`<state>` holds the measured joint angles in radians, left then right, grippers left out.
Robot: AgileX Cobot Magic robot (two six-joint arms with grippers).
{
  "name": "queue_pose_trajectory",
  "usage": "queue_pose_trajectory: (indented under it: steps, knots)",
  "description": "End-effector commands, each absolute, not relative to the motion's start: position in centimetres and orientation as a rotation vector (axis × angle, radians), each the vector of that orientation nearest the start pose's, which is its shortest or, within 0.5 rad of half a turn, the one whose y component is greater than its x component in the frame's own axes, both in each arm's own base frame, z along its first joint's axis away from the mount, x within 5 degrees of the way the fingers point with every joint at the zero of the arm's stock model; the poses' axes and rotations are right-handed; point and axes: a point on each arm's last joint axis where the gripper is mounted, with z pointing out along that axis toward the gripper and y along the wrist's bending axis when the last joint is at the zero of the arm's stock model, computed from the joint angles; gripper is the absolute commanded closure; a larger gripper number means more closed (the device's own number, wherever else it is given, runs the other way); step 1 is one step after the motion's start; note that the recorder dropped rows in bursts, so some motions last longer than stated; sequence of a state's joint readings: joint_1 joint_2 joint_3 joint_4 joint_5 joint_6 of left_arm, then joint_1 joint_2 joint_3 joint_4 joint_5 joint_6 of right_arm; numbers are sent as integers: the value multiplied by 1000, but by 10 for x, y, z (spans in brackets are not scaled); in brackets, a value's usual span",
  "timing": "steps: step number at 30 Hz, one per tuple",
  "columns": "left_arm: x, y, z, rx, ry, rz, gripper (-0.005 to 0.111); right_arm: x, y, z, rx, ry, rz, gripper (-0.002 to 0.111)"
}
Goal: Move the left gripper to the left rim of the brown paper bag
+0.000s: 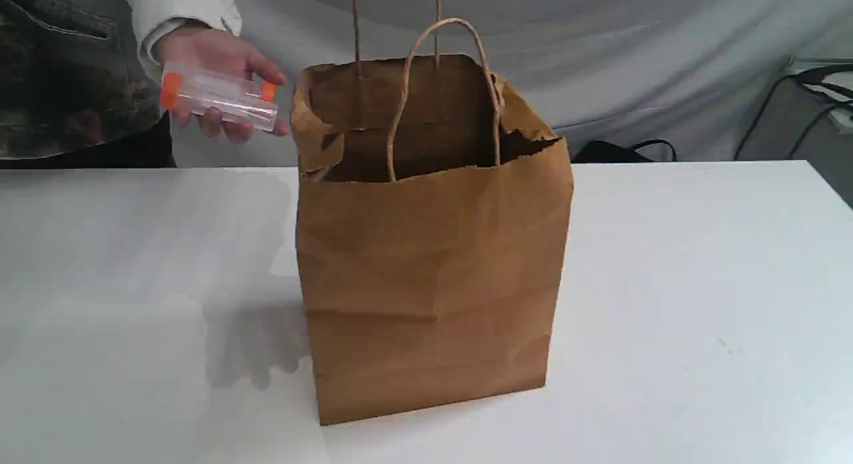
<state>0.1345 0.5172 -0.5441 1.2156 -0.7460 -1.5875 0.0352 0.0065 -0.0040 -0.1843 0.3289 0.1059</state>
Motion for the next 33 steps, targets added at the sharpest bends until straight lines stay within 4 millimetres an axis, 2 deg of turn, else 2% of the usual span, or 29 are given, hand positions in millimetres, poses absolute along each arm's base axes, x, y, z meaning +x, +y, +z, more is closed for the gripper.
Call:
queue_pose_trajectory:
  steps: [1, 3, 8, 13, 17, 22, 27, 33]
  knots:
    - [139, -45, 374, 209, 1575, -778, 45, 54, -3, 184, -59, 1804, -81, 30]
    - [165, -45, 373, 242, 1749, -813, 45, 54, -3, 184, -59, 1804, -81, 30]
    - [220, -53, 363, 286, 1891, -1022, 45, 54, -3, 184, -59, 1804, -81, 30]
    - [266, -61, 345, 230, 1969, -1018, 45, 54, -3, 184, -59, 1804, -81, 30]
    - [299, -79, 328, 213, 2016, -975, 45, 54, -3, 184, -59, 1804, -81, 30]
    - [332, -101, 323, 254, 2008, -903, 45, 54, -3, 184, -59, 1804, -81, 30]
    - [362, -110, 321, 288, 1991, -890, 28, 54, -3, 184, -59, 1804, -81, 30]
    - [379, -113, 305, 338, 2006, -853, 25, 54, -3, 184, -59, 1804, -81, 30]
